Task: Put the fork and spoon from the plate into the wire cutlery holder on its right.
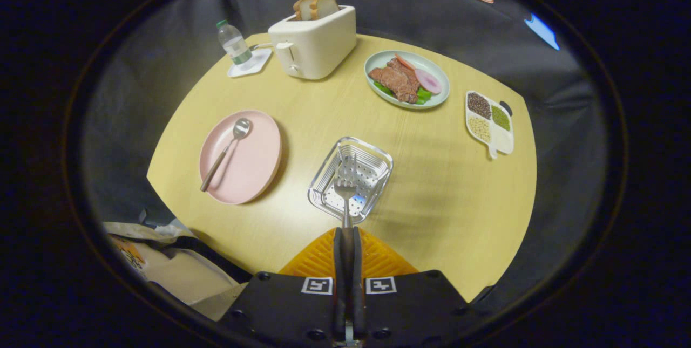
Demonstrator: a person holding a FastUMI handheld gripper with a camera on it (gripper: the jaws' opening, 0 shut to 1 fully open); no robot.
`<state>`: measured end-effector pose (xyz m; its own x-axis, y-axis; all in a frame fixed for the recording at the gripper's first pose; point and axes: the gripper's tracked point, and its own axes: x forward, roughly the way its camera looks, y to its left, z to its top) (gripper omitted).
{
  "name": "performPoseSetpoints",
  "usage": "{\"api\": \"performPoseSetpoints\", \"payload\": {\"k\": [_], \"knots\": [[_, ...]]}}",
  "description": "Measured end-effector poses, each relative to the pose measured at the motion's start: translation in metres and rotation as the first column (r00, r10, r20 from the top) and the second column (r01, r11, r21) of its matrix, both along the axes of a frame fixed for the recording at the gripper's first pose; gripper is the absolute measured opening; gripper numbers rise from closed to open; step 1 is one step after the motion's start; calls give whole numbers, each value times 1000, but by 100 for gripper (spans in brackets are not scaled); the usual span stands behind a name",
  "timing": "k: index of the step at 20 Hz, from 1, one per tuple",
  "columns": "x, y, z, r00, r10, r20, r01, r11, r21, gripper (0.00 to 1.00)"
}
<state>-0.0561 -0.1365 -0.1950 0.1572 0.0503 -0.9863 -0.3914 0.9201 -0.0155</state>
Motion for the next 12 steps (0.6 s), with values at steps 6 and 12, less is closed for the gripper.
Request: {"api": "performPoseSetpoints", "payload": {"k": [6, 12], "knots": [[6, 1, -16, 997, 24, -78, -29, 998, -53, 8], [12, 2, -27, 989, 8, -150, -22, 996, -87, 9]]}}
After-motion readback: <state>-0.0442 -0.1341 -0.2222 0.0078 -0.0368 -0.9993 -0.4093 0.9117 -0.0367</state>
